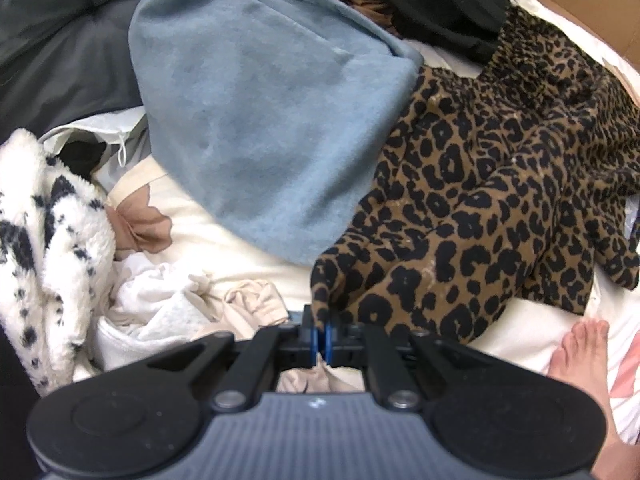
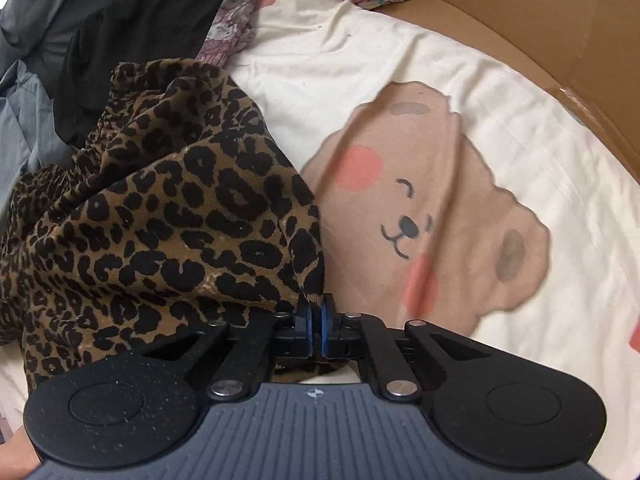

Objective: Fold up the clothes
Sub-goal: 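Spread the leopard garment flat on the sheet with both grippers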

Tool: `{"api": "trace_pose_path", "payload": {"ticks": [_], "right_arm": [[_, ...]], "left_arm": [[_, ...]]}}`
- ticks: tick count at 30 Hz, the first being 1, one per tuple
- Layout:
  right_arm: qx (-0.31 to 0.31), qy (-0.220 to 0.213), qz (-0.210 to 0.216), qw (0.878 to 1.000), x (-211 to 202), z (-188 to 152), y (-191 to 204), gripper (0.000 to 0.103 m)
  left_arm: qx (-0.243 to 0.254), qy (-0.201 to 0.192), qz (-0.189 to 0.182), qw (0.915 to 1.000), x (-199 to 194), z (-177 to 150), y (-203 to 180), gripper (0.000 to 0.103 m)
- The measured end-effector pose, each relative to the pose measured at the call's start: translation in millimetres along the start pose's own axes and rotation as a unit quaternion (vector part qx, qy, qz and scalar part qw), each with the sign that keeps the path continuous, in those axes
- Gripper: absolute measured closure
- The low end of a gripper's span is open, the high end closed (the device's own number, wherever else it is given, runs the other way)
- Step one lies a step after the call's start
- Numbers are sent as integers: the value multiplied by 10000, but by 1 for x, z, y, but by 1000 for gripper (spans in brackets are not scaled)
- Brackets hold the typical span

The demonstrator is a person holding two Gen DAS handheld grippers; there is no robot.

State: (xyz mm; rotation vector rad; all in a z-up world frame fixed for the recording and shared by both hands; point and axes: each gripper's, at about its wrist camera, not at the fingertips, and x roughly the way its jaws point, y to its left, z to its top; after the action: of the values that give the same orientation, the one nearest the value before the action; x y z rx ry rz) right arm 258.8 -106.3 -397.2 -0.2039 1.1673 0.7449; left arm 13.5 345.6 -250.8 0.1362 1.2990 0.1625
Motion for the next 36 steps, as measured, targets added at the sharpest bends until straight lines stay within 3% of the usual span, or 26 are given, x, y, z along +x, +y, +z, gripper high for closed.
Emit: {"api": "trace_pose_path", "payload": {"ticks": [9,17,28,36], "right_arm": [[802,-27,-294,9963,-48,-21,-22,102],[1434,-77,-513,9883,-102,-57,-36,102],[1900,-220,-770,9785,-161,-114,-46,102],[2391,-250,-1090,9645,-202,-170,-56,102]], "left_arm": [[-53,-293,-378,9988,-4,14,-17,99],[280,-572,-721,9954,-14,30,-46,99],[550,-968,-961,9891,-26,61,-76,99],[715,-1110,-1227,9836,-33,75,-101,99]]}}
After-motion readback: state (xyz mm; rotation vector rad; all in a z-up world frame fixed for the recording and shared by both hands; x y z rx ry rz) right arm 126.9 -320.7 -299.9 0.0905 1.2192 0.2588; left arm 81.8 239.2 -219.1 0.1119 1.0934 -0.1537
